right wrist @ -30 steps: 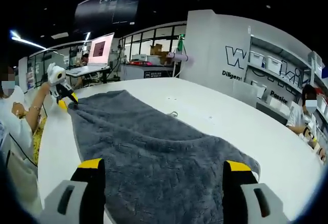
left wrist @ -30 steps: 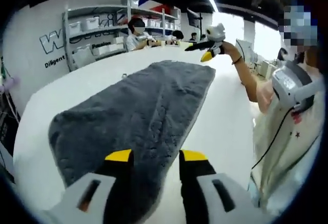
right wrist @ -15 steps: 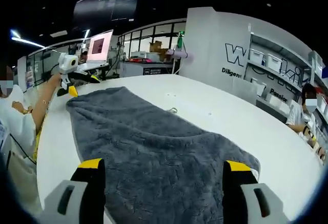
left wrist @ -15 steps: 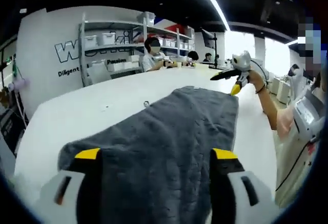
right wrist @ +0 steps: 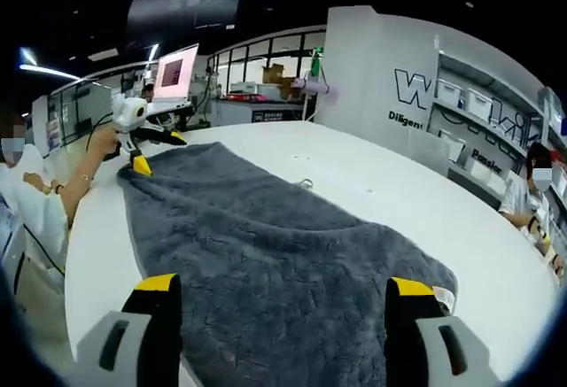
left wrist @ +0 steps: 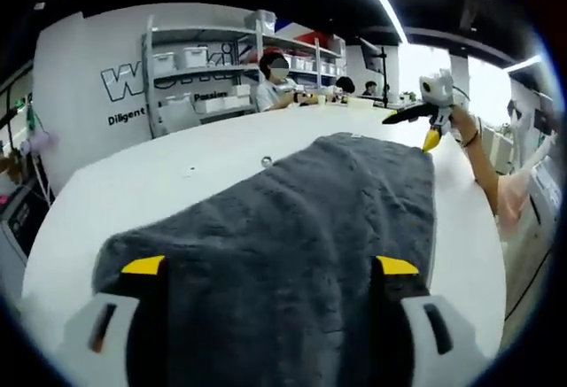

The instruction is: Fold the towel on the table until its edges align and the towel forms a compact rectangular stack.

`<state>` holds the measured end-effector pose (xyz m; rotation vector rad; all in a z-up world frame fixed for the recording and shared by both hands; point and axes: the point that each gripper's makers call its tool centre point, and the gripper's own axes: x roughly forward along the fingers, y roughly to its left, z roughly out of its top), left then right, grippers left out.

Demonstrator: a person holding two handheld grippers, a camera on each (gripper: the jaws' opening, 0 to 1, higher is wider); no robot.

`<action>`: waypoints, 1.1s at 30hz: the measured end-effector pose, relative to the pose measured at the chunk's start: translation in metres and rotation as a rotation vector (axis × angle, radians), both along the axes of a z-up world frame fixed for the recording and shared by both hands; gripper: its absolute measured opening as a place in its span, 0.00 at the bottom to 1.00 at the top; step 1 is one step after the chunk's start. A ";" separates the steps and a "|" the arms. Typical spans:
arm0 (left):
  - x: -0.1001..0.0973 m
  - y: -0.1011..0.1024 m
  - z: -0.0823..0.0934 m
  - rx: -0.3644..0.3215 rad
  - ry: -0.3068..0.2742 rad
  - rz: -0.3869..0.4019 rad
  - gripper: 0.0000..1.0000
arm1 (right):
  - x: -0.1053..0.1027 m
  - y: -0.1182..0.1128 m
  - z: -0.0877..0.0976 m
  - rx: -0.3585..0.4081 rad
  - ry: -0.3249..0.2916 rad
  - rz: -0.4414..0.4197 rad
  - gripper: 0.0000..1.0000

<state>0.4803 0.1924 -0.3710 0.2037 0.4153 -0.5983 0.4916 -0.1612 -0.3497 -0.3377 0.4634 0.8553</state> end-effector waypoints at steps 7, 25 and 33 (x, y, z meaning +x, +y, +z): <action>0.002 0.018 0.006 -0.042 -0.026 0.056 0.99 | 0.007 -0.017 -0.003 -0.002 0.012 -0.046 1.00; 0.000 0.025 0.002 -0.004 -0.021 0.079 0.99 | -0.022 -0.116 -0.009 -0.059 0.014 -0.258 0.87; -0.002 0.024 -0.002 0.021 -0.009 0.069 0.99 | -0.045 -0.173 -0.023 -0.053 0.034 -0.406 0.53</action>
